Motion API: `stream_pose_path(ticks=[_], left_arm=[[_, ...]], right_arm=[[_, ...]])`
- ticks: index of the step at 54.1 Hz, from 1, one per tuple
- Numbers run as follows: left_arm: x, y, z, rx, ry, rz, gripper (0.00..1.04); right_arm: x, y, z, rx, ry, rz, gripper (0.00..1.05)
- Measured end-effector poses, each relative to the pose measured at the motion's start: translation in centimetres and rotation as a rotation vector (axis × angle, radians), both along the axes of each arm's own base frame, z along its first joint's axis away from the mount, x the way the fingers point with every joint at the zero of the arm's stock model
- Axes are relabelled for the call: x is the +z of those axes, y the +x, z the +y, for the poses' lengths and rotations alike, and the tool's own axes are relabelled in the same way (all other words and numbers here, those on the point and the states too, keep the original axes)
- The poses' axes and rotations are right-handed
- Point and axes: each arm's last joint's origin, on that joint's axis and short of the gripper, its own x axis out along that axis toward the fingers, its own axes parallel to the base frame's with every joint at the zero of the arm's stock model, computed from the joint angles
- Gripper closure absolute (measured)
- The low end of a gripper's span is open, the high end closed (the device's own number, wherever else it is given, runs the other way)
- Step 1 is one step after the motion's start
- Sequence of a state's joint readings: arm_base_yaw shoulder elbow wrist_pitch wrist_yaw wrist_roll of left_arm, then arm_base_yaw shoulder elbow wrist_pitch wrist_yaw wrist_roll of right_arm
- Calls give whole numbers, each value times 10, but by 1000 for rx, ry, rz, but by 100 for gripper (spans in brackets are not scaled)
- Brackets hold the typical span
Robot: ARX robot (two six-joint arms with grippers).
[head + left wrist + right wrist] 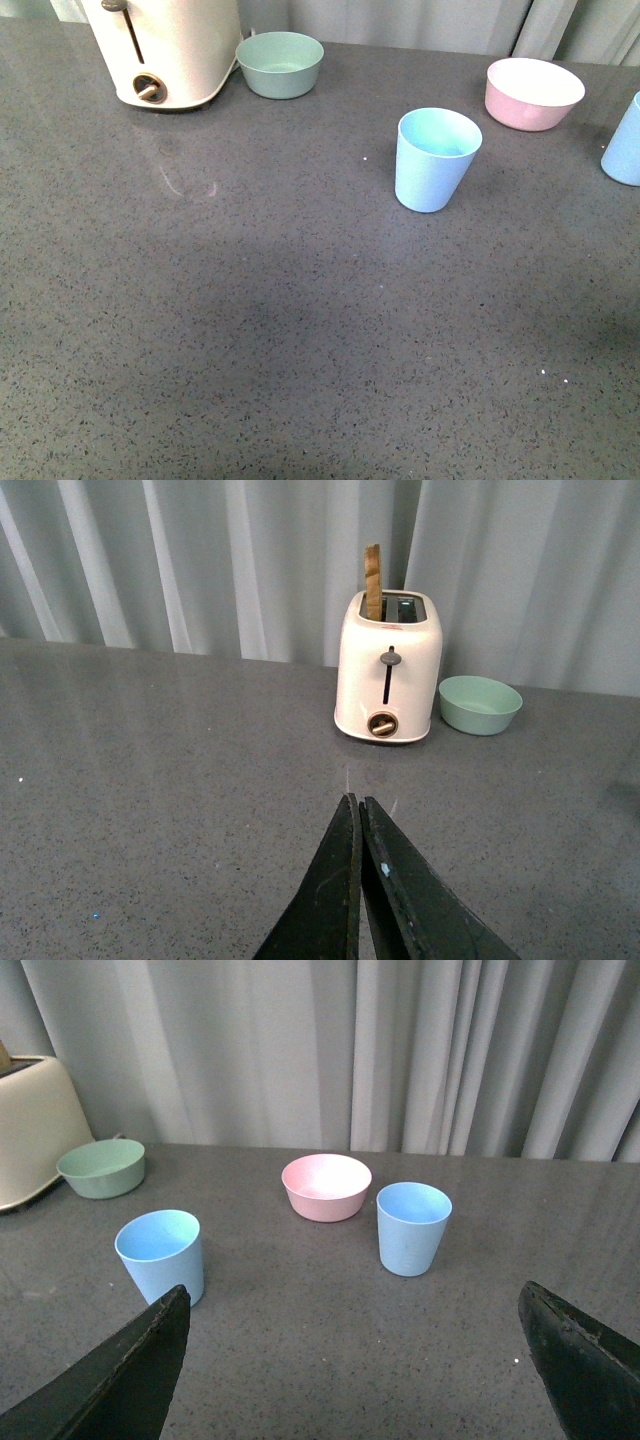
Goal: Stack blue cups with both arms
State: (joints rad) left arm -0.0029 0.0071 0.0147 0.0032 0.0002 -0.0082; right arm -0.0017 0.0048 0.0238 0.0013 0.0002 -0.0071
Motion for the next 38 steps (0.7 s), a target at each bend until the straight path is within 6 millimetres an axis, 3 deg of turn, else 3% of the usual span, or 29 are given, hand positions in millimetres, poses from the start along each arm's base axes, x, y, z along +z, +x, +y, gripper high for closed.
stream_pose_path(ticks=[16,38], left_arm=[[0,0,0,0,0,1,101],[0,0,0,0,0,1,28]], right_arm=[[0,0,0,0,0,0,9],[0,0,0,0,0,0,9]])
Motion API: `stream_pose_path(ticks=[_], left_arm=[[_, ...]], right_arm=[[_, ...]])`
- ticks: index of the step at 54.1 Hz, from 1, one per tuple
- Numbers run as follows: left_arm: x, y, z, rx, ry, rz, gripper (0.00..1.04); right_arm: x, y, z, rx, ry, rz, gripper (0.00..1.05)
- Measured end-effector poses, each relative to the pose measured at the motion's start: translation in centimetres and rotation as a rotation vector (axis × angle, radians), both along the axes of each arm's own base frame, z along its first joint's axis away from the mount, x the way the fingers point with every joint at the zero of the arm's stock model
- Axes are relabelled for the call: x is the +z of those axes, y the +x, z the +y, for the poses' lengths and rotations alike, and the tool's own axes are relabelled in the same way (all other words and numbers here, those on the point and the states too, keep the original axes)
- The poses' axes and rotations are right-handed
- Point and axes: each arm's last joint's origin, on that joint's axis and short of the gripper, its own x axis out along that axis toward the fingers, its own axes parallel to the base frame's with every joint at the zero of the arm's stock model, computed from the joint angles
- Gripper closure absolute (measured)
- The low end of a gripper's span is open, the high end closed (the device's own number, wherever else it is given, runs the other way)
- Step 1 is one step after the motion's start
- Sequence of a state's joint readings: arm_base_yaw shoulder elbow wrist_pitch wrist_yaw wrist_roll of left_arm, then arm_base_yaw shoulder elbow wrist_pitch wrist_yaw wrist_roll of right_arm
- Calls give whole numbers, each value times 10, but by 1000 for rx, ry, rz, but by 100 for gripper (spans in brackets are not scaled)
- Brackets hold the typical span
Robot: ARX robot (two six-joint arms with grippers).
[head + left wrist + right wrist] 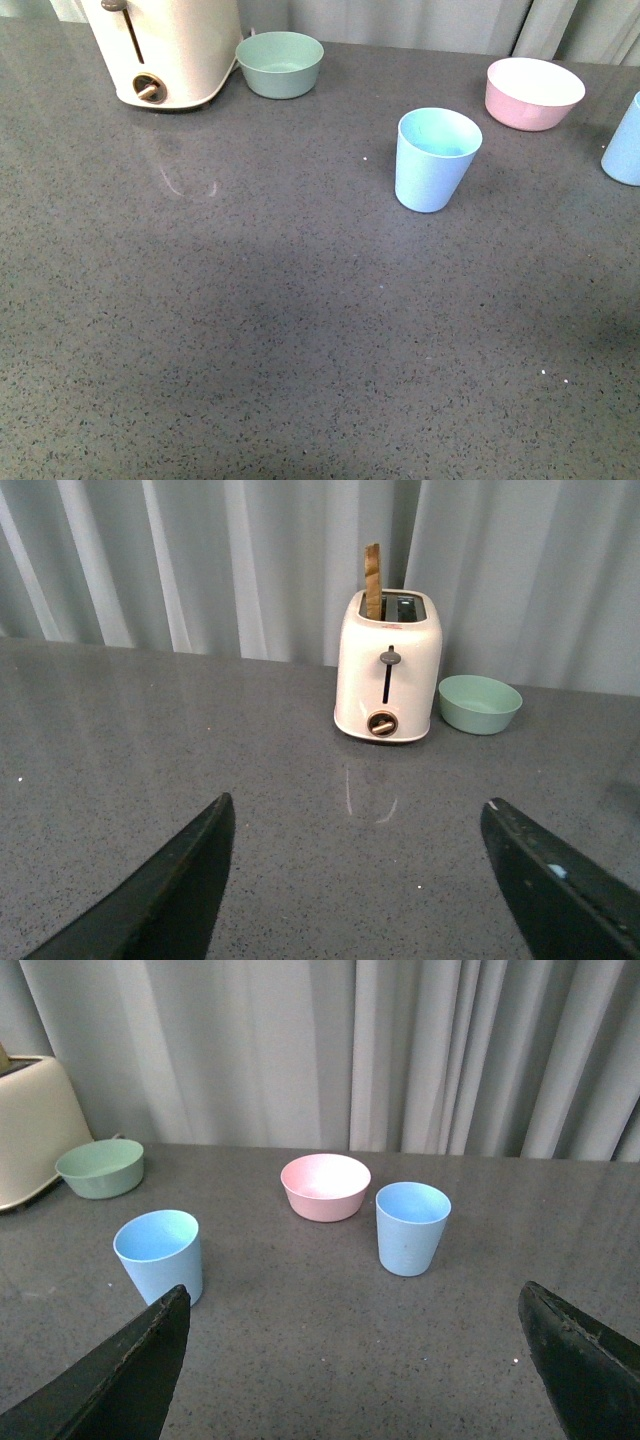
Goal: Stack blue cups with both arms
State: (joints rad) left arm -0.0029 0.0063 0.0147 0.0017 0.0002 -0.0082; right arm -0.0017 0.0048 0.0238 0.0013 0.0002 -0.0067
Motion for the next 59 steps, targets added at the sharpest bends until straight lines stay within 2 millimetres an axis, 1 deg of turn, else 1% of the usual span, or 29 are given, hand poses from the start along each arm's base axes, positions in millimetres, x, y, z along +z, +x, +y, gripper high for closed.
stream_pose_path(ticks=[3,4,6,7,10,11,16,20,24,27,30,31,36,37,39,41,43,47,49,50,56,57,58,59], left_arm=[[0,0,0,0,0,0,18],[0,0,0,0,0,0,16],[0,0,0,0,0,0,9],[0,0,0,0,0,0,8],[0,0,0,0,2,0,10],[0,0,0,0,3,0,9],[0,0,0,0,3,0,9],[0,0,0,0,3,0,9],[0,0,0,0,3,0,9],[0,0,0,0,3,0,9],[0,0,0,0,3,0,9],[0,0,0,0,3,0,9],[0,0,0,0,3,0,9],[0,0,0,0,3,0,9],[0,0,0,0,3,0,9],[0,0,0,0,3,0,9],[0,0,0,0,3,0,9],[0,0,0,0,3,0,9],[0,0,0,0,3,0,9],[0,0,0,0,3,0,9],[0,0,0,0,3,0,9],[0,0,0,0,3,0,9],[0,0,0,0,3,0,9],[0,0,0,0,3,0,9]], right_arm=[[0,0,0,0,0,0,9],[0,0,0,0,0,0,9],[-1,1,0,-21,17,43,9],[-1,1,-1,-44,44,99,9],[-3,5,-6,-88,118,333,9],[-3,8,-8,-92,137,369,9],[1,19,-17,-102,185,416,9],[14,32,-28,-115,189,403,9],[29,48,-38,-122,127,389,9],[42,68,-47,-99,42,389,9],[50,90,-55,-66,-57,414,9],[51,101,-59,-53,-89,432,9],[51,134,-72,-24,-193,495,9],[51,138,-73,-21,-202,503,9],[49,156,-79,0,-250,543,9],[47,166,-83,15,-272,570,9],[43,184,-88,42,-310,616,9],[38,205,-94,70,-358,669,9],[35,219,-96,97,-394,702,9],[34,223,-97,103,-396,710,9],[23,257,-101,181,-456,792,9],[22,258,-101,184,-458,794,9],[20,265,-101,200,-468,806,9],[20,265,-100,203,-471,805,9]])
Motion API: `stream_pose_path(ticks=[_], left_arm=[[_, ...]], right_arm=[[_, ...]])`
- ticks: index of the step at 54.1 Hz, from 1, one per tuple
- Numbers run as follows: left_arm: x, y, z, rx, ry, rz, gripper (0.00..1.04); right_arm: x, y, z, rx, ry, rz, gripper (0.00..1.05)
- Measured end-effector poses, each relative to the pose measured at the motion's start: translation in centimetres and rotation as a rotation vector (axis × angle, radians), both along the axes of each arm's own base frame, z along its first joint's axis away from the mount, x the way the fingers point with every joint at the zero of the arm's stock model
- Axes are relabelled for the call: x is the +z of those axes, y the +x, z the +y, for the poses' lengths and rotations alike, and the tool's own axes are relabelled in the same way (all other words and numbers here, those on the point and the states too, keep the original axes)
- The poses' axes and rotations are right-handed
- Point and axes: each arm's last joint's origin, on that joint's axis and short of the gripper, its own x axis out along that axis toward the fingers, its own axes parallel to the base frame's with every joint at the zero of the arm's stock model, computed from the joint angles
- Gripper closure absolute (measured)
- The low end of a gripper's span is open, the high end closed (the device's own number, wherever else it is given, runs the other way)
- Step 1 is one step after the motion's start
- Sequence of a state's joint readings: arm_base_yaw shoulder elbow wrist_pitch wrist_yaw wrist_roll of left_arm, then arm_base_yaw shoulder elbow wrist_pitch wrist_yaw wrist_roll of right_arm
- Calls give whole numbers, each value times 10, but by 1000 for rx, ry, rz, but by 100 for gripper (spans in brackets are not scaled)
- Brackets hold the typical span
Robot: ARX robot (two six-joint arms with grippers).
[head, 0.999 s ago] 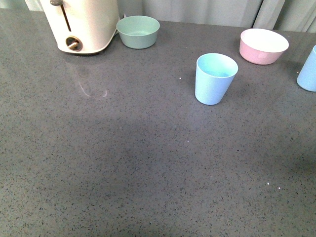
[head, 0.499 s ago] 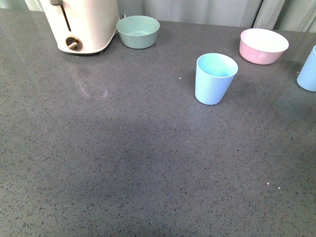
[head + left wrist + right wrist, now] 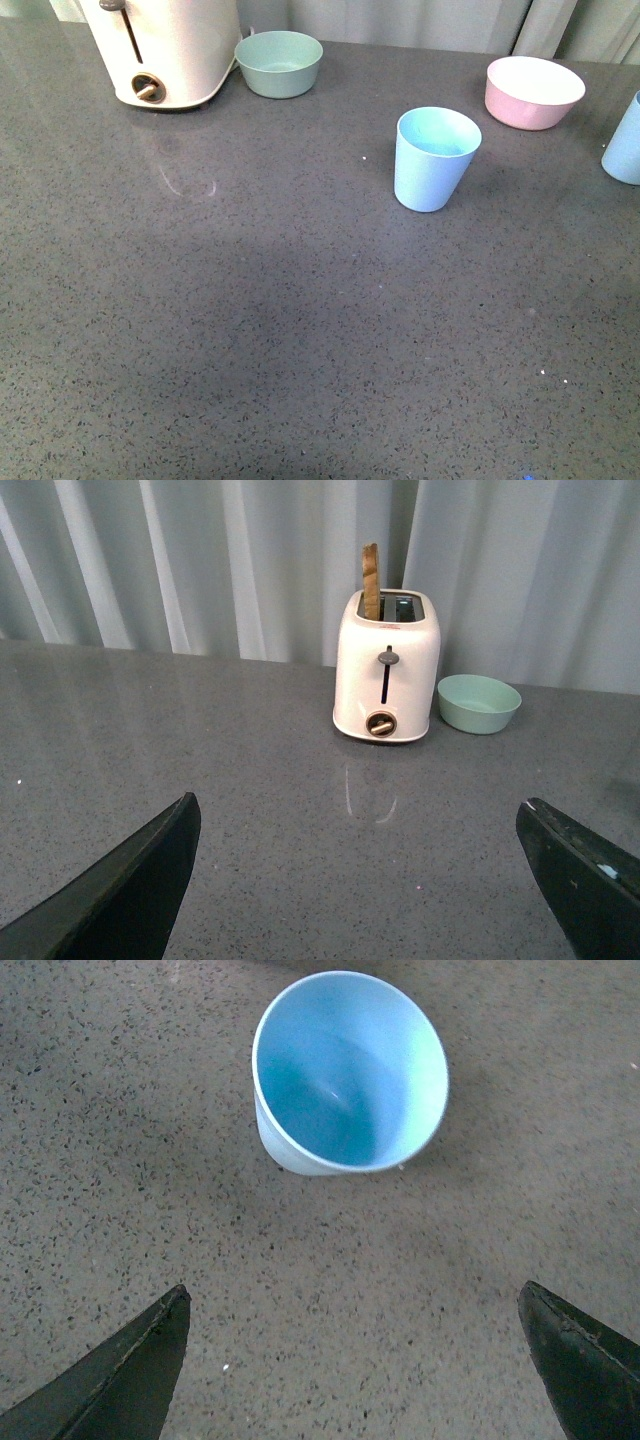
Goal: Stack blue cups with both arms
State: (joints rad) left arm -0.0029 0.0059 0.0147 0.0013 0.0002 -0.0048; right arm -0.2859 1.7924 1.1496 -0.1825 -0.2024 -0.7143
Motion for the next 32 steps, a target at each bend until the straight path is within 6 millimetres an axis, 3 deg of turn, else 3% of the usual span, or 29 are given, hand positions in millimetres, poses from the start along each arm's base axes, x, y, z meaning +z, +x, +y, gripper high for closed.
stream_pose_path(ticks=[8,21,32], left_arm=[[0,0,0,0,0,0,9],[0,0,0,0,0,0,9],[0,0,0,0,0,0,9]], right_arm=[[-3,39,13,117,-13,52,9],[-3,62,29,191,-26,72,9],[-20,77,31,201,-43,118,9]])
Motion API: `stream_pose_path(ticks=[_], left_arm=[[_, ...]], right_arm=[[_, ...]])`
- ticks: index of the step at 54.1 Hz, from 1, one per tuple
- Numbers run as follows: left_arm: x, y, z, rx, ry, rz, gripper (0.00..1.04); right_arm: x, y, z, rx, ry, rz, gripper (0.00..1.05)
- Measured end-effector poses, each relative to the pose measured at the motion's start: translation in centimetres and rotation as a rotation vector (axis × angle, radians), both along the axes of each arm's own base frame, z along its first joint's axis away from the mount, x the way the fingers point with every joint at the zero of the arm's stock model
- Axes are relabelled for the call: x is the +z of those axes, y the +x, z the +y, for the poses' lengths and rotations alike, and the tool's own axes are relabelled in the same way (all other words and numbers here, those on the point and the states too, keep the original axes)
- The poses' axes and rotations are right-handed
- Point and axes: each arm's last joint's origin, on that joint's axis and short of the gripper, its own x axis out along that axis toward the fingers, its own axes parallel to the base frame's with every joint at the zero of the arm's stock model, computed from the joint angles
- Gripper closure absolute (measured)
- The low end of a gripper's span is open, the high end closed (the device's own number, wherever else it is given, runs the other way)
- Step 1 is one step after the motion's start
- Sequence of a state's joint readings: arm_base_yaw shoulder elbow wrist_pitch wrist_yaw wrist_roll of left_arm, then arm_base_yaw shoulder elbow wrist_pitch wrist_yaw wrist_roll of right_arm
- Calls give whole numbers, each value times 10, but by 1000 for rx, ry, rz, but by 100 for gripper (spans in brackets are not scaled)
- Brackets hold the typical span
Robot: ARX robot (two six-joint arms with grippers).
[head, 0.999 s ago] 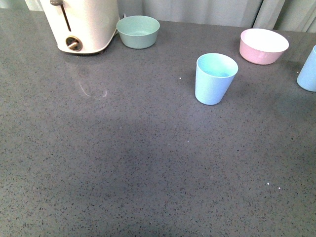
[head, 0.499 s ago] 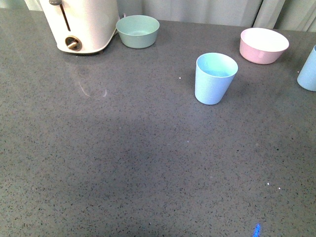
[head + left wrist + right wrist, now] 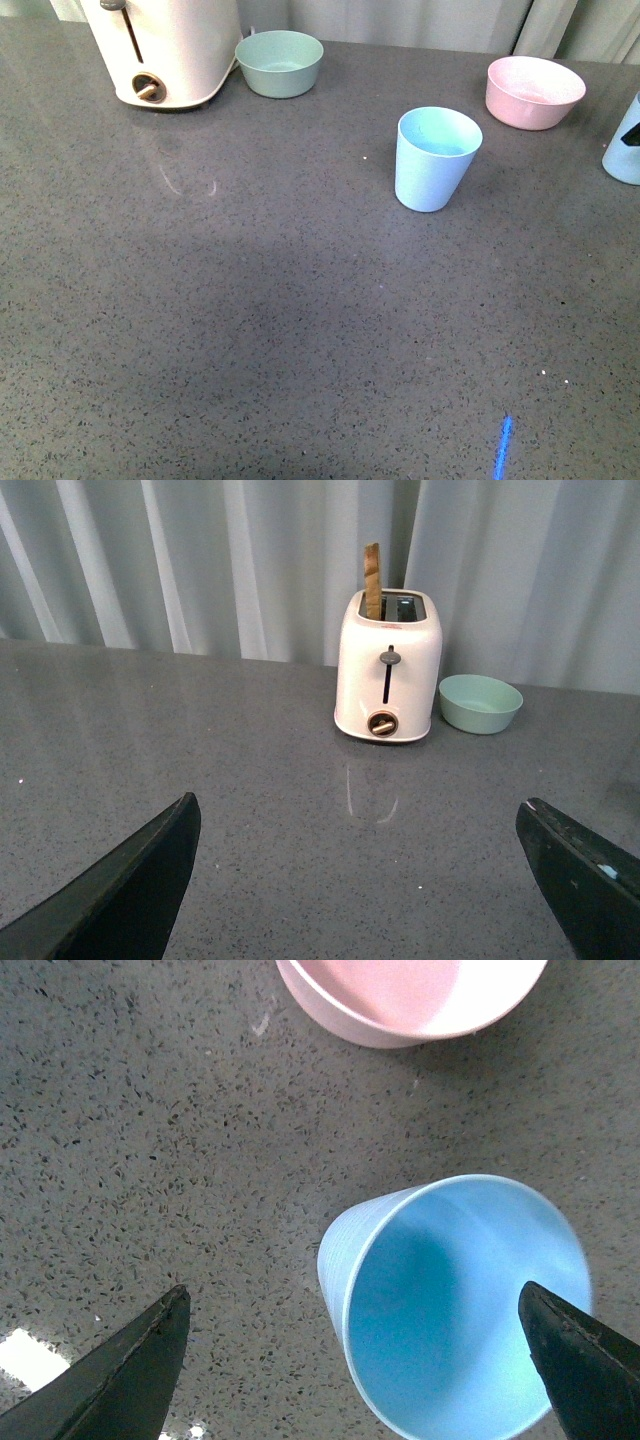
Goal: Stack blue cups with both arms
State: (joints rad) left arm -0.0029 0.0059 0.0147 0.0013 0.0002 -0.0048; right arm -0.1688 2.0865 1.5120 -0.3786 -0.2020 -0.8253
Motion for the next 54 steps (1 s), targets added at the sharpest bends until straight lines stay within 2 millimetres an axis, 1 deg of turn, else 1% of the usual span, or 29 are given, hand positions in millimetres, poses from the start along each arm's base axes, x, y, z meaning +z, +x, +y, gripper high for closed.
stream_pose_path(ticks=[5,11,13,17,18,20,21,22,24,29,30,34,36,38,42,43,44,47,54], left_arm=[[0,0,0,0,0,0,9],[0,0,0,0,0,0,9],[0,0,0,0,0,0,9],[0,0,0,0,0,0,9],[0,0,0,0,0,0,9],[0,0,0,0,0,0,9],[0,0,0,0,0,0,9],[0,0,0,0,0,0,9],[0,0,0,0,0,0,9],[0,0,0,0,0,0,9],[0,0,0,0,0,0,9],[0,0,0,0,0,0,9],[0,0,0,0,0,0,9],[0,0,0,0,0,0,9],[0,0,0,0,0,0,9],[0,0,0,0,0,0,9],[0,0,0,0,0,0,9],[0,0,0,0,0,0,9],[0,0,0,0,0,0,9]], right_arm=[[-10,5,-1,-5,-5,26,9],[-14,5,0,-4,-13,39,9],[-16,6,1,-2,-15,42,14],[-19,7,2,0,-16,48,28],[-21,7,2,1,-16,50,33],[-22,8,2,1,-17,55,38],[-23,8,3,1,-17,56,43],[-23,8,3,2,-17,56,43],[-24,8,3,2,-17,59,51],[-24,8,3,-6,-26,61,64],[-24,8,3,-6,-27,61,64],[-24,7,3,-6,-25,67,75],[-24,7,3,-6,-24,69,79],[-24,7,3,-6,-24,71,84],[-22,5,2,-4,-18,78,99],[-22,5,2,-4,-18,79,100],[-20,4,2,-2,-17,78,103],[-14,3,1,-1,-14,73,103],[6,-4,-1,3,-1,44,103]])
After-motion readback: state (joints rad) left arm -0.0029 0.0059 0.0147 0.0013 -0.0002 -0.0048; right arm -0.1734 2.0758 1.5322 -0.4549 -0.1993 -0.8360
